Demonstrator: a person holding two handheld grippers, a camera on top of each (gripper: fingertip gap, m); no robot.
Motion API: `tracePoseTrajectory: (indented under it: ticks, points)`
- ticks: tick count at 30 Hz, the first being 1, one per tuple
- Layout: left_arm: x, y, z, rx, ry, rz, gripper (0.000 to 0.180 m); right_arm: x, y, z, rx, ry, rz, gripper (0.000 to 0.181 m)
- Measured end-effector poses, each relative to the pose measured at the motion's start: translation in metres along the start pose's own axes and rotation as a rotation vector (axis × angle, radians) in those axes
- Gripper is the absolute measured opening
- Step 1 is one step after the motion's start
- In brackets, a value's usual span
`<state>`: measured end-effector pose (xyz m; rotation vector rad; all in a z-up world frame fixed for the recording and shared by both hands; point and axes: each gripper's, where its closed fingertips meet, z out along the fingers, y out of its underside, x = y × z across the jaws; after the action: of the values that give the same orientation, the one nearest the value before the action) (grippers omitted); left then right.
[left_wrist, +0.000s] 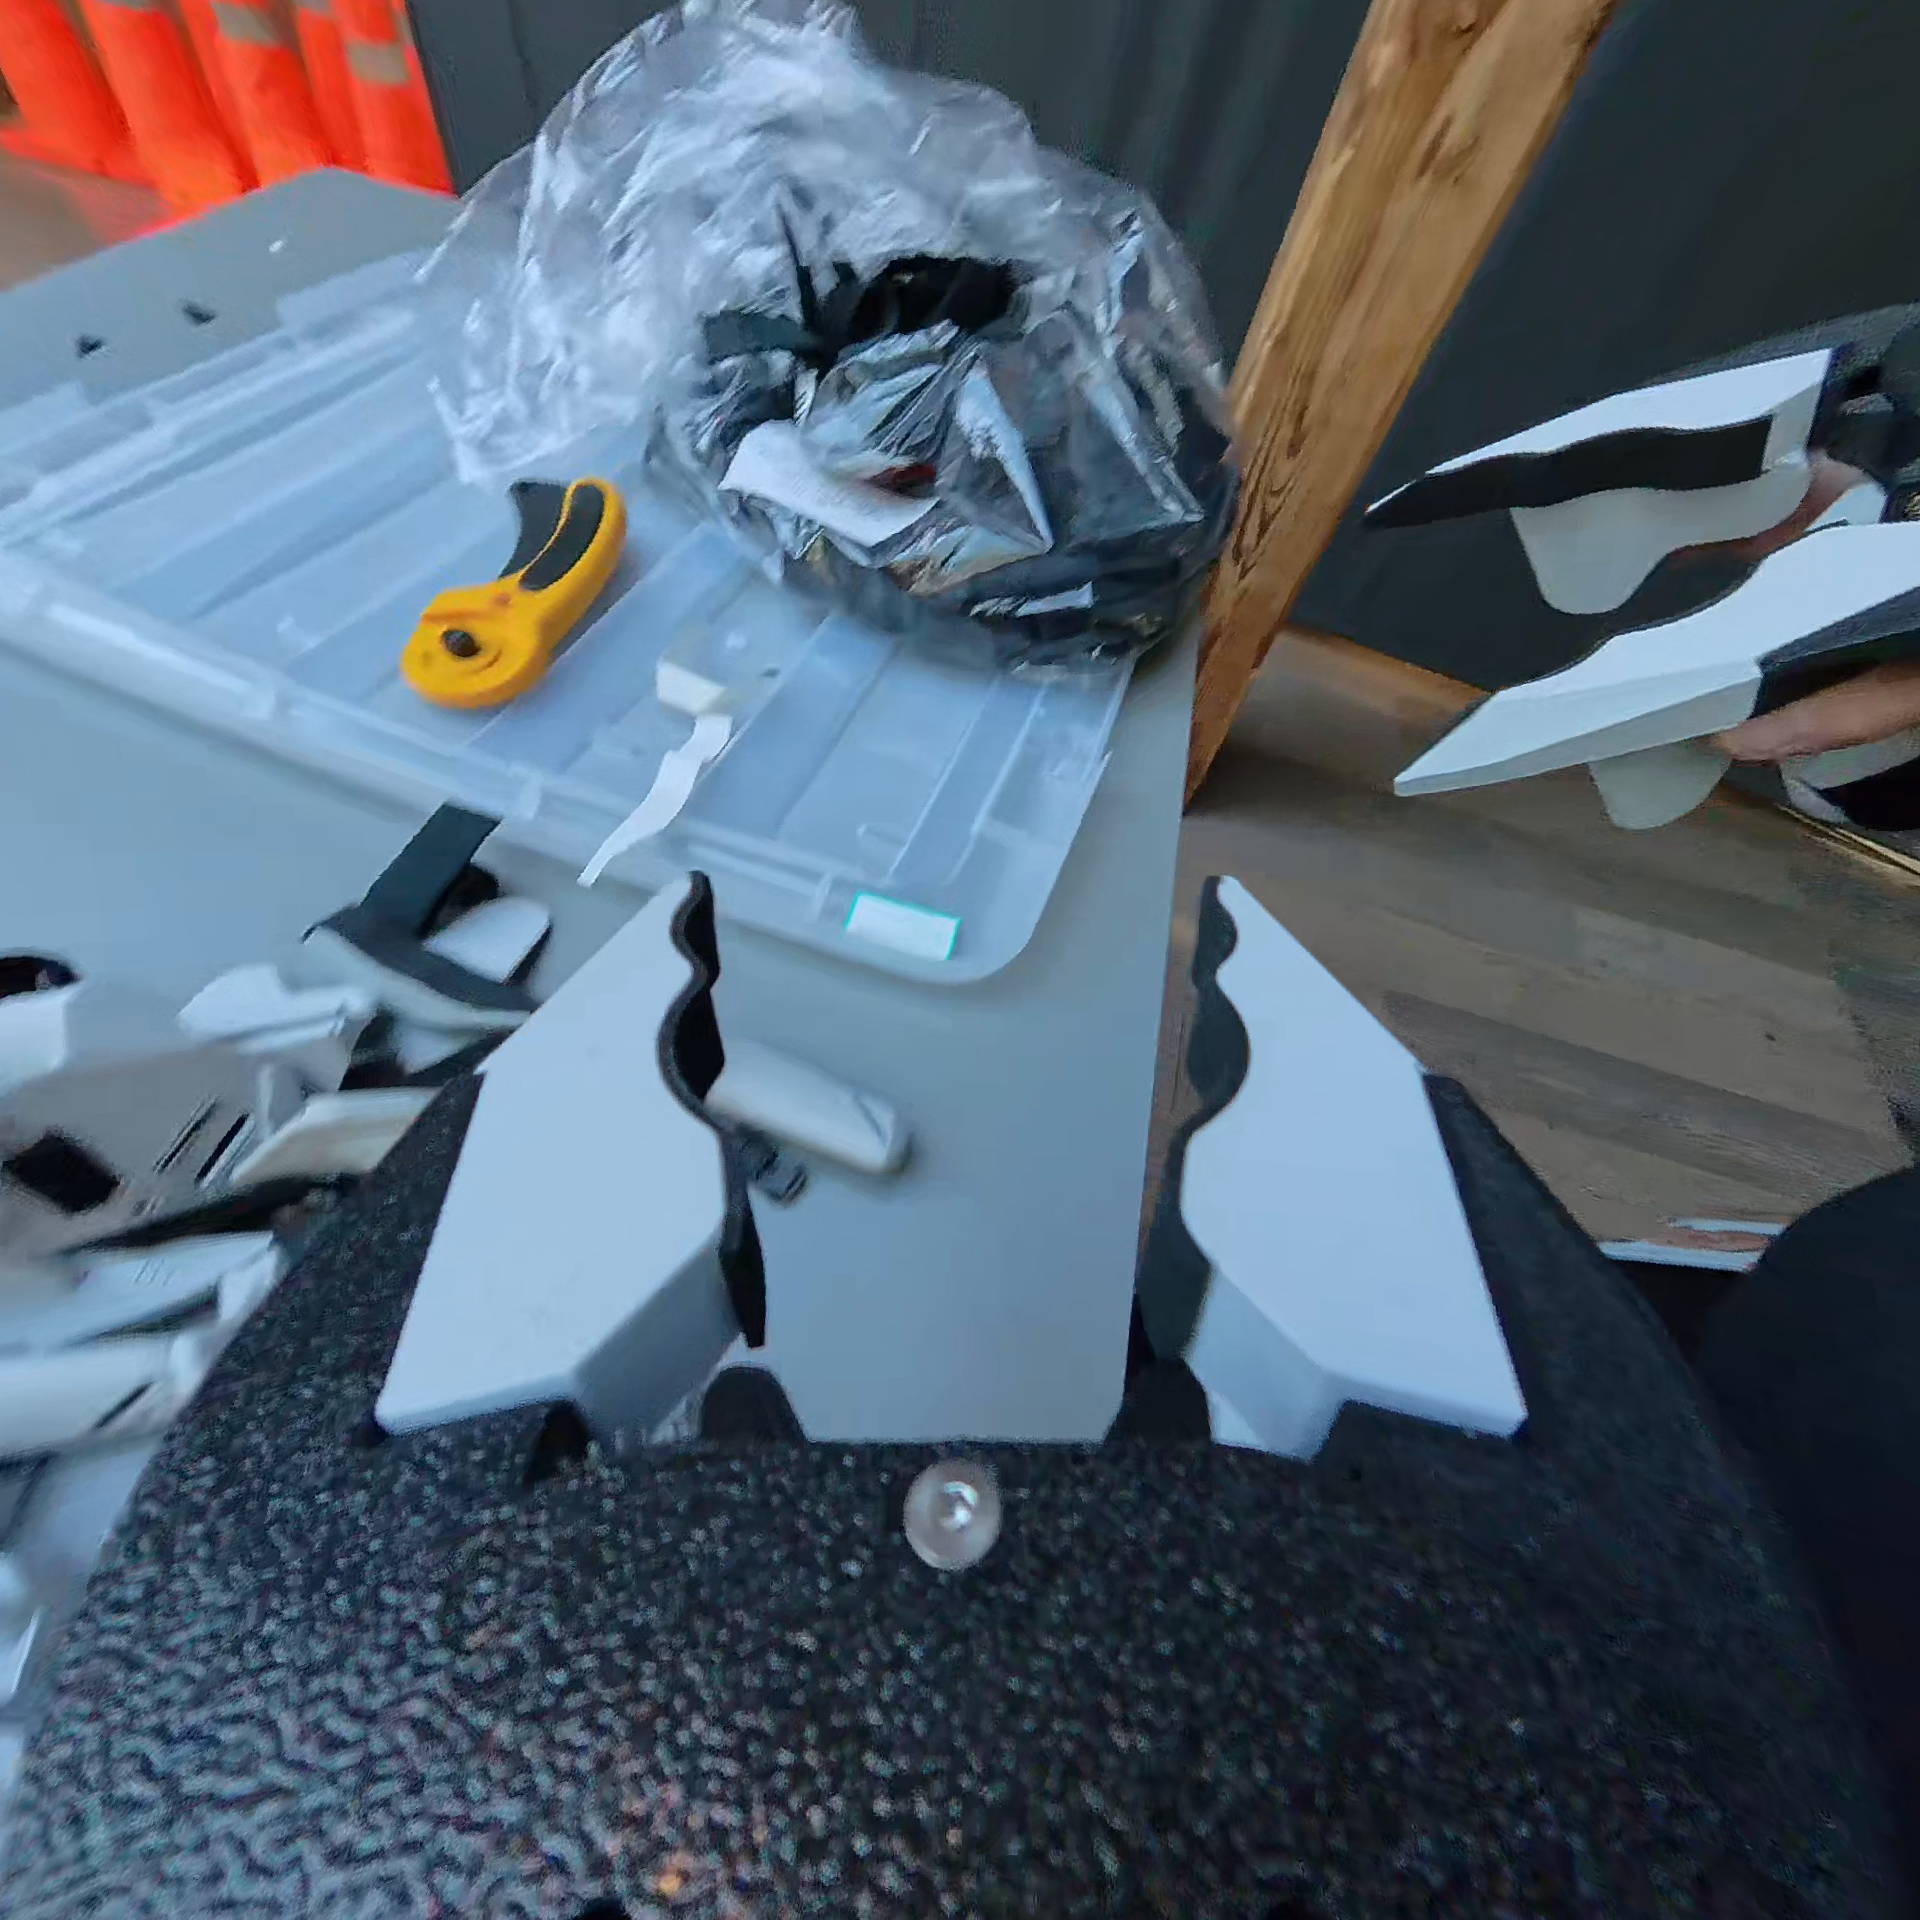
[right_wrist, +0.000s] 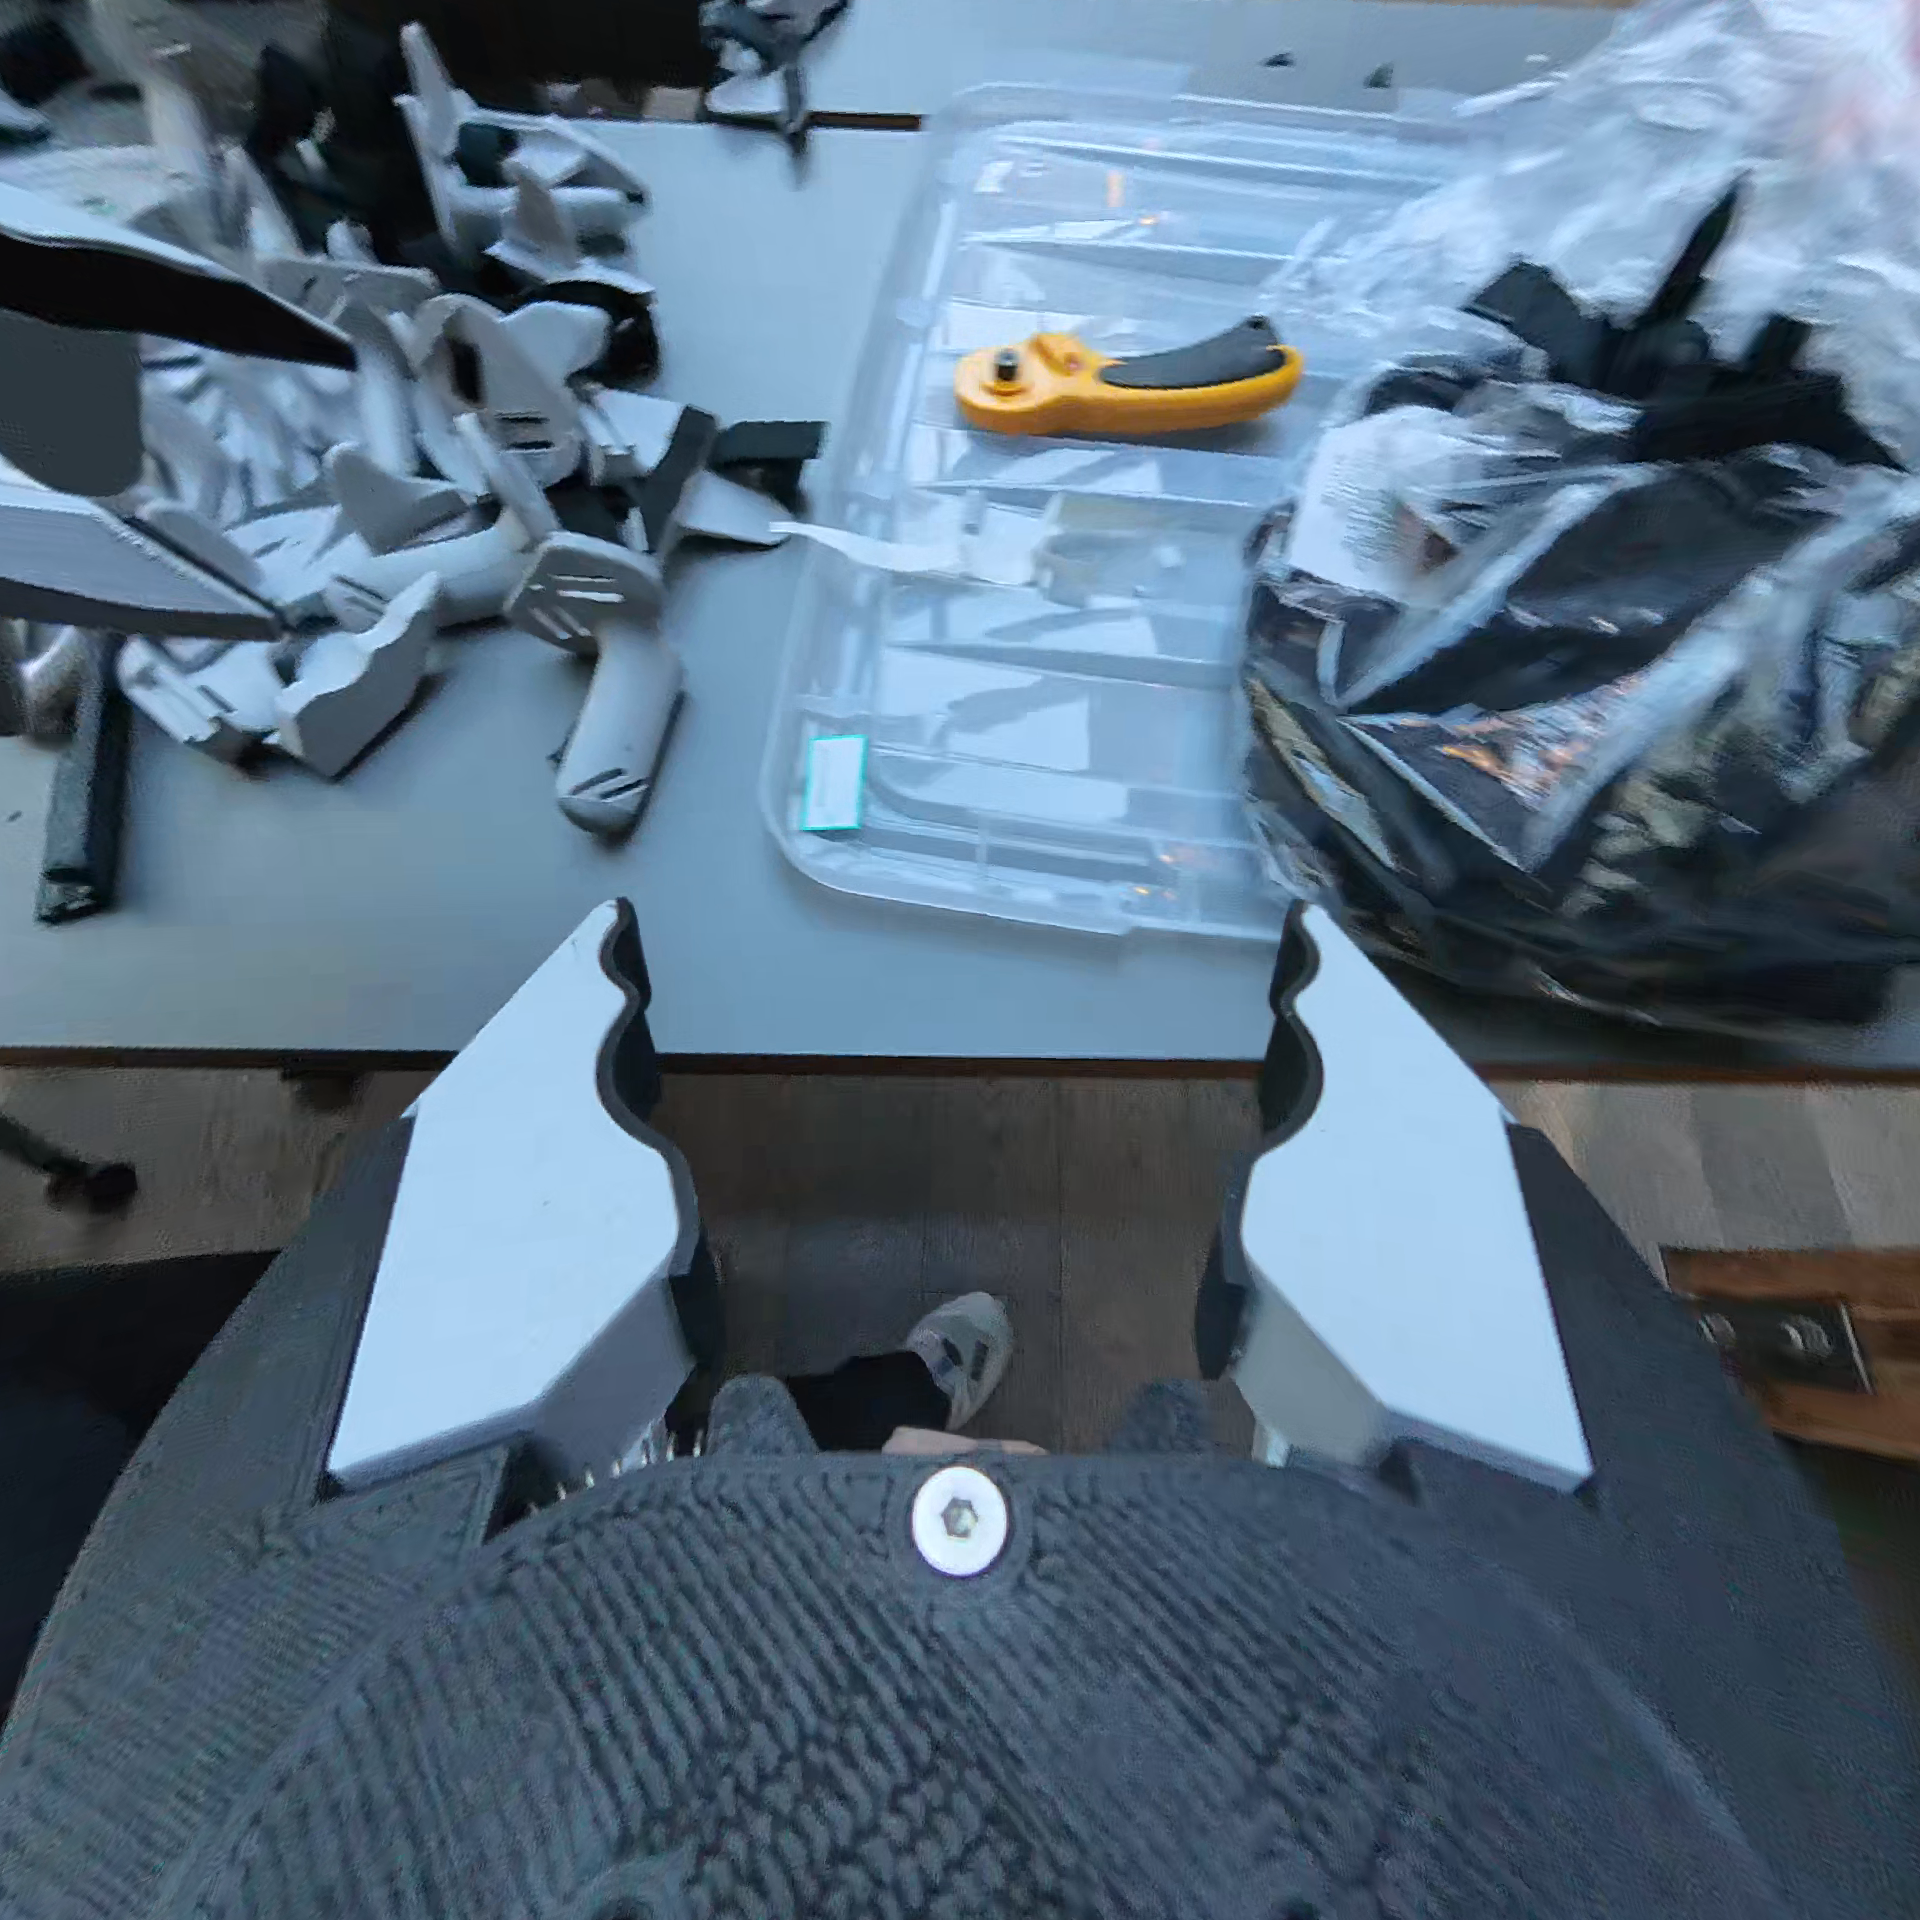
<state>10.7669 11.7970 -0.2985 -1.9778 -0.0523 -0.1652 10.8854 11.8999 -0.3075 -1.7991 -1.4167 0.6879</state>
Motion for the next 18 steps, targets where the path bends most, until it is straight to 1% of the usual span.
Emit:
tracePoseTrajectory:
  ticks: [3, 8, 12, 15, 18]
  points:
    - [0.013, -0.012, 0.024, -0.008, 0.041, 0.03, 0.1, 0.038, 0.012, -0.022, 0.012, 0.078, 0.027, 0.121]
    - [0.04, -0.042, 0.079, -0.004, 0.067, 0.032, 0.103, 0.114, 0.042, -0.057, 0.011, 0.174, 0.085, 0.122]
    - [0.07, -0.071, 0.14, 0.023, 0.053, 0.048, 0.098, 0.187, 0.072, -0.084, 0.016, 0.198, 0.13, 0.119]
    - [0.091, -0.098, 0.187, 0.069, 0.012, 0.078, 0.088, 0.248, 0.092, -0.103, 0.01, 0.202, 0.12, 0.116]
    - [0.109, -0.127, 0.233, 0.113, -0.052, 0.057, 0.079, 0.313, 0.106, -0.122, -0.002, 0.206, 0.127, 0.11]
